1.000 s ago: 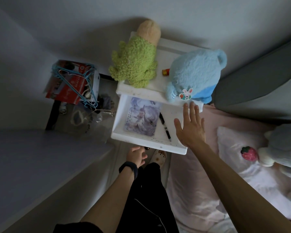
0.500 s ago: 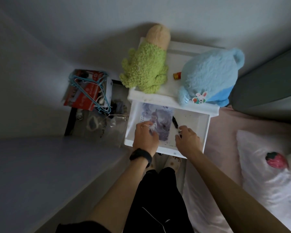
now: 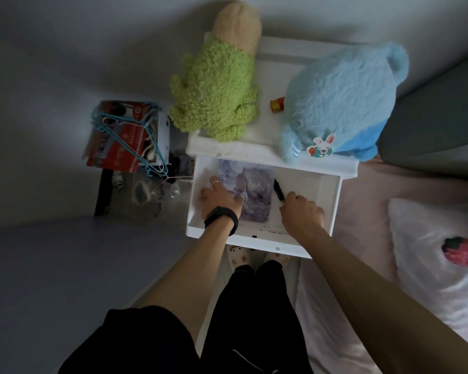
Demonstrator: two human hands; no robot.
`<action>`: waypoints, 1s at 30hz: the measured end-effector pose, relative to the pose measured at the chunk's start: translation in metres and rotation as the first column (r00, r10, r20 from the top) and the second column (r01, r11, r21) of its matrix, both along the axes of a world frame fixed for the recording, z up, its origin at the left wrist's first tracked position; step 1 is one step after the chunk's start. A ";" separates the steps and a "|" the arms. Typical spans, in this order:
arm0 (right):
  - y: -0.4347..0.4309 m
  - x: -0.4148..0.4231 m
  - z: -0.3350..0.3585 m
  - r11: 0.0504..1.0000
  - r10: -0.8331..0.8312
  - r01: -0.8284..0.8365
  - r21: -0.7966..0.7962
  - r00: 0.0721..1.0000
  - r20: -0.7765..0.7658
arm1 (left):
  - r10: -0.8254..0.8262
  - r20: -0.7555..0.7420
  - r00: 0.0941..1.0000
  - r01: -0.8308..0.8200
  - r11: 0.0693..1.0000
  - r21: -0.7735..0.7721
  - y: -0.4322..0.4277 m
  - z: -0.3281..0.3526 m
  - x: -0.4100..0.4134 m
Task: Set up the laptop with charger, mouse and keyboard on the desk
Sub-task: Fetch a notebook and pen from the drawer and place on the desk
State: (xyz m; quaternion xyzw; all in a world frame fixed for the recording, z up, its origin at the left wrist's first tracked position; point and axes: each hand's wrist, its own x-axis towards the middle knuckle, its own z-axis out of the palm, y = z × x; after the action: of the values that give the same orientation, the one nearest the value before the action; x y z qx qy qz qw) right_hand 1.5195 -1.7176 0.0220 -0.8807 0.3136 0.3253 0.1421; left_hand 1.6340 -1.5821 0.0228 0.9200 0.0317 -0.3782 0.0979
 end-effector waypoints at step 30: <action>0.068 -0.092 0.099 0.283 -0.855 0.709 0.646 0.492 -0.165 | 0.524 0.169 0.835 -0.362 0.753 -0.549 0.142 0.206 -0.036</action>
State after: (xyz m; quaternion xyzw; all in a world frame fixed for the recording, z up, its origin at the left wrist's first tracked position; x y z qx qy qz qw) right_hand 1.4275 -1.6496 0.1209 -0.5312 0.5568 0.2006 0.6063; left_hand 1.5977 -1.4405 0.2284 0.8762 0.1377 -0.1879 0.4219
